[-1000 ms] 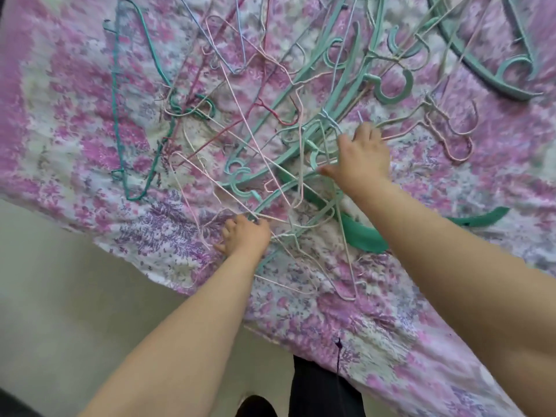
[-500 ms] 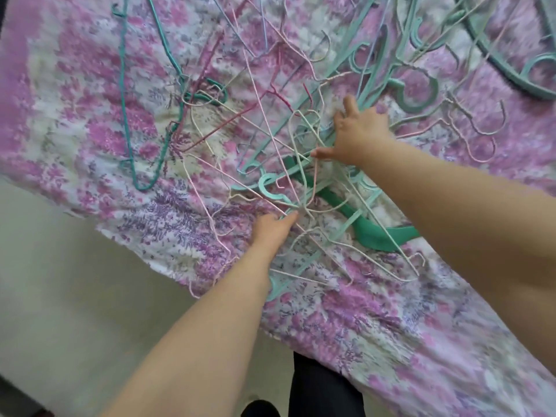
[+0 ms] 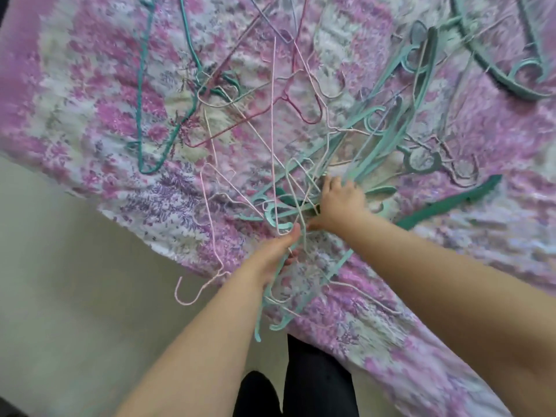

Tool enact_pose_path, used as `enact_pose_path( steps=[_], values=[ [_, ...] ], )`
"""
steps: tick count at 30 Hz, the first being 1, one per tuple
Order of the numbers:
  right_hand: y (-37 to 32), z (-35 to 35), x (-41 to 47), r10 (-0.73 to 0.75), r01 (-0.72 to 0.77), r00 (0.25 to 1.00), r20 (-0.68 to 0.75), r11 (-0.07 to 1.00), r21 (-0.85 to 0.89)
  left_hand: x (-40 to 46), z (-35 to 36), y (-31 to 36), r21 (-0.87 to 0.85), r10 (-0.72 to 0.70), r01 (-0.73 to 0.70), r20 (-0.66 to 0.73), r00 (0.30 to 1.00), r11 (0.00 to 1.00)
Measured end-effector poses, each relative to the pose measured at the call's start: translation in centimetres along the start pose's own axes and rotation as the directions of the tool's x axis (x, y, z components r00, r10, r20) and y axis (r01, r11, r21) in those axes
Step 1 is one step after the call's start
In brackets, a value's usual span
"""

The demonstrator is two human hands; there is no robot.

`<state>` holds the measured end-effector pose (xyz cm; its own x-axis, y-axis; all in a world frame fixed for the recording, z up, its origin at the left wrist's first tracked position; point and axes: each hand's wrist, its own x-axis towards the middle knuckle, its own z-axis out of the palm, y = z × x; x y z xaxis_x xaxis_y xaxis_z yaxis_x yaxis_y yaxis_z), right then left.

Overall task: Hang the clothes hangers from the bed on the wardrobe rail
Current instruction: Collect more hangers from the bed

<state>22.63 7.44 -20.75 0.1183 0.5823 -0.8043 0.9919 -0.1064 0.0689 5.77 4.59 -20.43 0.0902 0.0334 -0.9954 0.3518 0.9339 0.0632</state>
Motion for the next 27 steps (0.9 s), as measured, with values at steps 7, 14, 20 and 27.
enact_pose_path(
  steps=[7,14,20,27],
  values=[
    [-3.7,0.9,-2.9,-0.091,0.108,0.994,0.059,0.884,-0.455,0.5,0.1,-3.9,0.108,0.088,-0.056,-0.323,0.942,0.993],
    [-3.7,4.0,-3.9,-0.122,0.123,0.992,0.037,0.992,-0.037,-1.8,-0.7,-6.5,0.138,0.181,-0.139,-0.355,0.917,0.981],
    [-2.6,3.7,-3.9,-0.198,0.207,0.971,0.137,0.977,-0.059,-4.2,-1.3,-6.2,0.236,0.21,-0.142,-0.297,0.932,0.961],
    [-2.7,0.8,-8.9,-0.323,0.318,0.944,-0.067,0.946,-0.065,-9.4,-2.2,-5.5,0.484,0.275,-0.176,-0.143,0.951,0.857]
  ],
)
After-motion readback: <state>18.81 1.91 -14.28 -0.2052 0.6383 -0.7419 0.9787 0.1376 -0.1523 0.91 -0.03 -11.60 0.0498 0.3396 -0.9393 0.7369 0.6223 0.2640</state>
